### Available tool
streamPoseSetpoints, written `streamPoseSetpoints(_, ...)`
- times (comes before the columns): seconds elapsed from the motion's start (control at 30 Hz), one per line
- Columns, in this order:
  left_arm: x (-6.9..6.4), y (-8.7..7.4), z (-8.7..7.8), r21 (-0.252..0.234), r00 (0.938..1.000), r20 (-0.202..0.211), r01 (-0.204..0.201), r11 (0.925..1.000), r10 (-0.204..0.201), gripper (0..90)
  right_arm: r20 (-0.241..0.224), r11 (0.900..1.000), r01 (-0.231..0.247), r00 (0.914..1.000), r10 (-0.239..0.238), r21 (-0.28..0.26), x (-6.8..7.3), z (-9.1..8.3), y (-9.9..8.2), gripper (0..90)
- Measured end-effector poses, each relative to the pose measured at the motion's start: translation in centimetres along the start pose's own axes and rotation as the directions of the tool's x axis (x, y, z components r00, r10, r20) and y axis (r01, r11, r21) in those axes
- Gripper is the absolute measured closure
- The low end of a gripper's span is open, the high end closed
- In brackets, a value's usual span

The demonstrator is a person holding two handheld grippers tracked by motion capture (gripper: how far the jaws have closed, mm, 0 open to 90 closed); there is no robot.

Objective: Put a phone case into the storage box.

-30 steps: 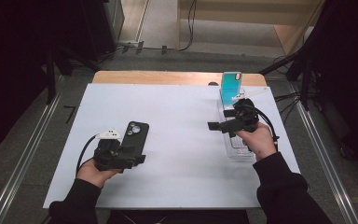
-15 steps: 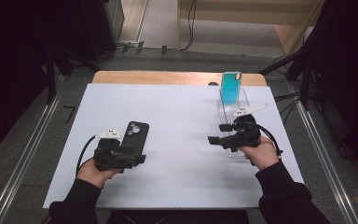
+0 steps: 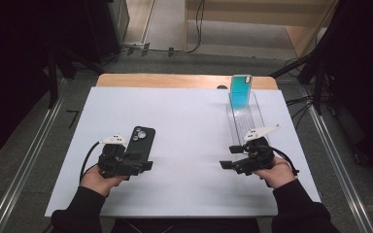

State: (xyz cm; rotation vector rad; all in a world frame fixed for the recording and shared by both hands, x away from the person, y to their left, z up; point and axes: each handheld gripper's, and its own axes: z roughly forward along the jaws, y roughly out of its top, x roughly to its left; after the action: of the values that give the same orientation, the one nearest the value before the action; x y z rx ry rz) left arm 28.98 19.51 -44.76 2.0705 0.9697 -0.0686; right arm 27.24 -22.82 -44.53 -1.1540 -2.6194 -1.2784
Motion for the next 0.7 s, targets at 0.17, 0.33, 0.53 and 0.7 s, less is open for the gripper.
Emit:
streamPoseSetpoints(0.17,-0.1,0.0,-0.1,-0.011,1.0,0.002,-0.001,0.9999,0.001,32.5,-0.003,0.9997,0.016,0.9999,-0.016,0.017,0.2,0.0,-1.2,22.6)
streamPoseSetpoints(0.33,-0.2,0.1,-0.1,-0.009,0.9999,-0.013,-0.006,0.9999,0.006,32.5,-0.002,0.9995,0.018,0.9998,-0.018,0.027,0.1,-0.1,-1.9,22.5)
streamPoseSetpoints(0.53,-0.1,0.1,-0.2,0.001,0.9998,-0.019,-0.006,1.0,0.006,32.4,-0.005,0.9991,0.009,0.9999,-0.009,0.04,-0.1,0.0,-2.5,22.5)
streamPoseSetpoints(0.7,0.0,0.2,-0.2,-0.005,0.9995,-0.029,-0.008,1.0,0.008,32.4,-0.009,0.9991,0.008,0.9999,-0.008,0.043,-0.1,0.1,-2.5,22.5)
